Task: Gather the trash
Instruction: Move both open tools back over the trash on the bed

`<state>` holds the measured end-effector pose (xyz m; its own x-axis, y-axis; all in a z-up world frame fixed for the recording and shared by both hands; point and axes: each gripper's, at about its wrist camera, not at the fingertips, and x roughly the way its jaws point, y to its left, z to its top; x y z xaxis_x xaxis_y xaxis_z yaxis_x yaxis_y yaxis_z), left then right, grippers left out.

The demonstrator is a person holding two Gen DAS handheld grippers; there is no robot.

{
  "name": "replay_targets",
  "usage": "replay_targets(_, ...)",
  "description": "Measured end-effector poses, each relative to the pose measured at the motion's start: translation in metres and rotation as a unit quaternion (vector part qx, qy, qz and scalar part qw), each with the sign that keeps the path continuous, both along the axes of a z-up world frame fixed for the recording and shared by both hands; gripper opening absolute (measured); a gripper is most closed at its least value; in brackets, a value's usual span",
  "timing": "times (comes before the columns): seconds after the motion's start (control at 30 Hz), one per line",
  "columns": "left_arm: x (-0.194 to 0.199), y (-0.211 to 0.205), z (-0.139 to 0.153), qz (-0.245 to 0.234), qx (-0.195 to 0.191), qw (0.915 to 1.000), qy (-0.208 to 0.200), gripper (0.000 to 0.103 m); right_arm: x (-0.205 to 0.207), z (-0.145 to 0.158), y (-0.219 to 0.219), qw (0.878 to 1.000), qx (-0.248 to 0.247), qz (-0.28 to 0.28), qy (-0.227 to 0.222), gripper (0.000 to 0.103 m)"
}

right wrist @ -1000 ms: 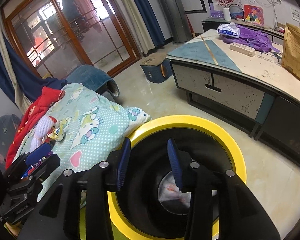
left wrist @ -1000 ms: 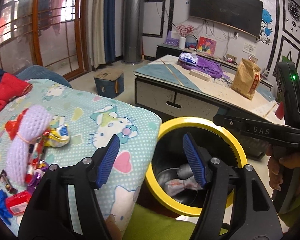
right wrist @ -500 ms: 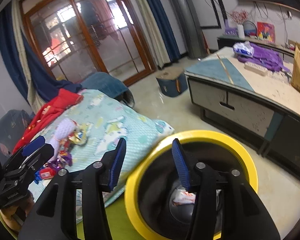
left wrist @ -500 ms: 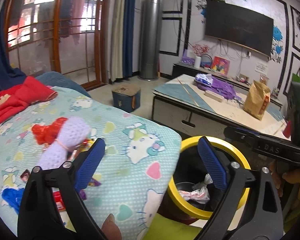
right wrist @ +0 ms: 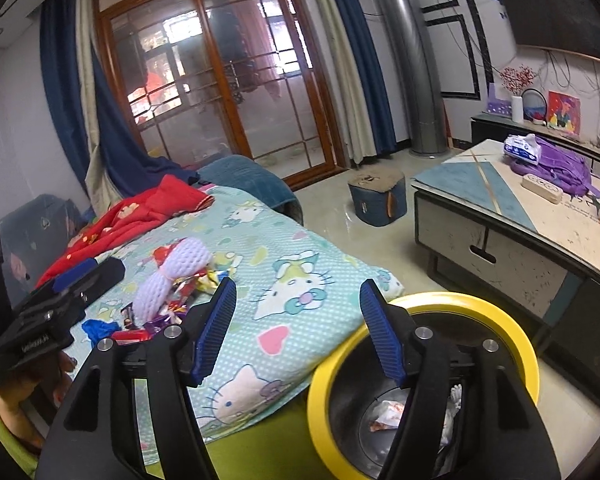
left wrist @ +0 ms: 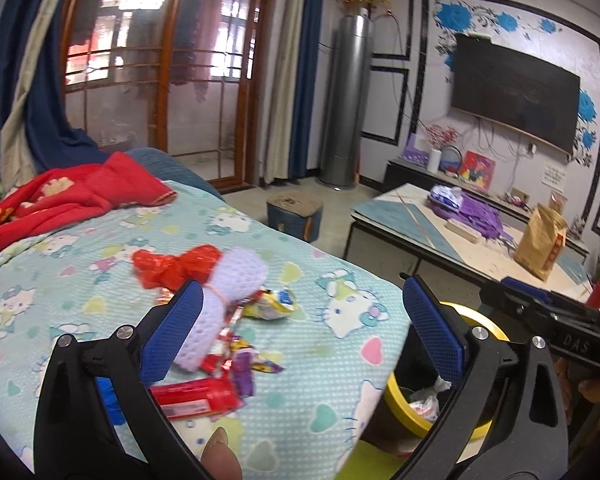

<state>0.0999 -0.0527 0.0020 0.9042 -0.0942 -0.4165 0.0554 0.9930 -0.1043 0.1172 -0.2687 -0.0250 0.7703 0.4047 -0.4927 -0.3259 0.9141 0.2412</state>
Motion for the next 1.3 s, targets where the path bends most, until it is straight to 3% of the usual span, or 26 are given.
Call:
replay_targets(0.43,-0.017,0.054,0.008,0.064,-0.023,0.9976,-0.013,0.092,-0.006,0.006,0.048,0.999,-0.027,0.044,-0.006,0.065)
replay_targets(0.73,-0.026,0.093,0.014,0.112,-0.041,0.9927,-0.014,0.092,-0.008,0.010,0.086,0.996,-0.040,0.078,-0.012,0.072)
replay_targets(1.3,-0.032,0.158,0.009,0.168,-0.057,0.9840,0.015,0.092,0.018,0.008,0.161,0.990,-0.069,0.122,-0.009,0.076)
